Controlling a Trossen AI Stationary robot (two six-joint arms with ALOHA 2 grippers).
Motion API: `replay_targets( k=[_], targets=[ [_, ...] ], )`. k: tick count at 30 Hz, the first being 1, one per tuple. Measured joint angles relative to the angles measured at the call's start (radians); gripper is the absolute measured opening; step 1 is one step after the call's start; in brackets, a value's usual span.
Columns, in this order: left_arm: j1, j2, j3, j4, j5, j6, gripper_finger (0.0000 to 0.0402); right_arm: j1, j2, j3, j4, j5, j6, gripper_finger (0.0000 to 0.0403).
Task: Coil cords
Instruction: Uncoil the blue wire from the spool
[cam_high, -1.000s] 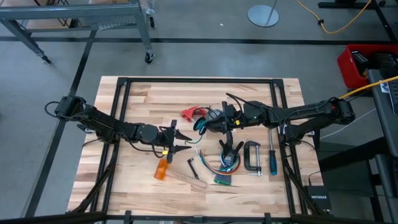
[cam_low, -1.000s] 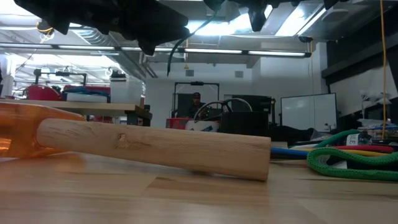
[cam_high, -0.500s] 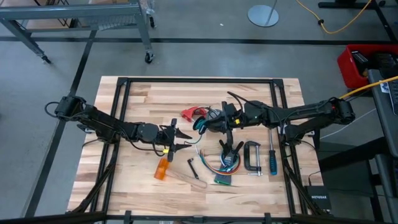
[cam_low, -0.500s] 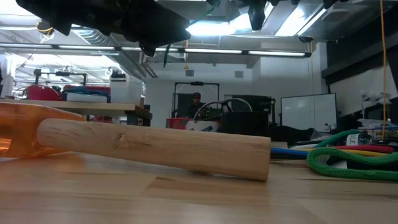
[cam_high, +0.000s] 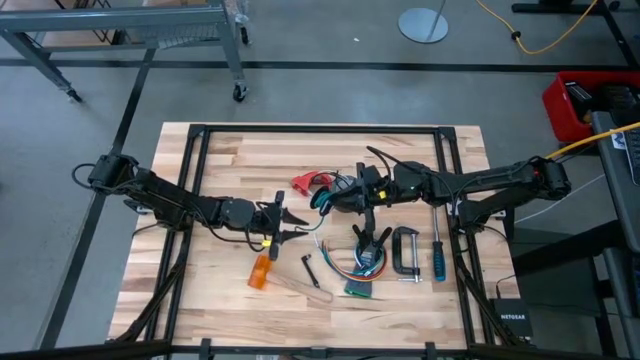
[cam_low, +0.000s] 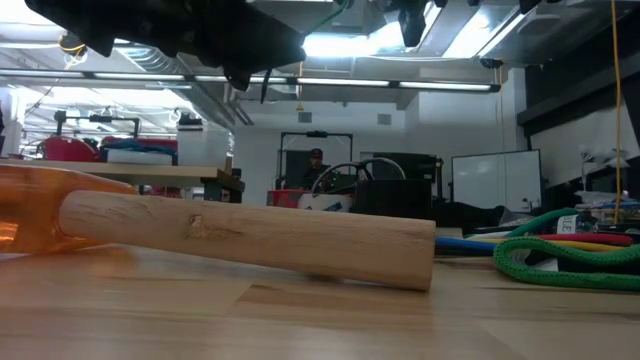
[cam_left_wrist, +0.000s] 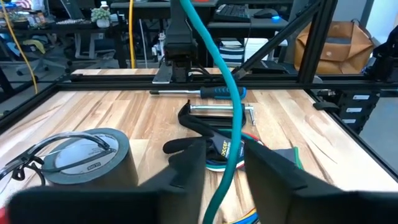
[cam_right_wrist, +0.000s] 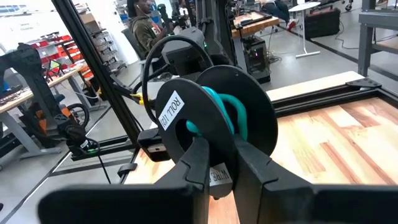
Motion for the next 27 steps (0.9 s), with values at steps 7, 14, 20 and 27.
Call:
replay_targets(
  k=[7,14,20,27],
  targets=[
    [0.002,0.0,0.0,-0.008,0.001,0.019,0.0011,0.0,0.0,0.0,0.003,-0.107,0.013,0.0044],
    [0.03,0.0,0.0,-0.006,-0.08,-0.017,0.0004,0.022,0.03,0.0,0.007,-0.203,0.026,0.0044],
    [0.077,0.0,0.0,0.027,-0.142,-0.091,0.0002,0.068,0.1,0.0,0.004,-0.202,0.024,0.0044],
    [0.116,0.0,0.0,0.117,-0.142,-0.087,0.0001,0.08,0.159,0.0,-0.039,-0.158,0.023,0.0044]
  ],
)
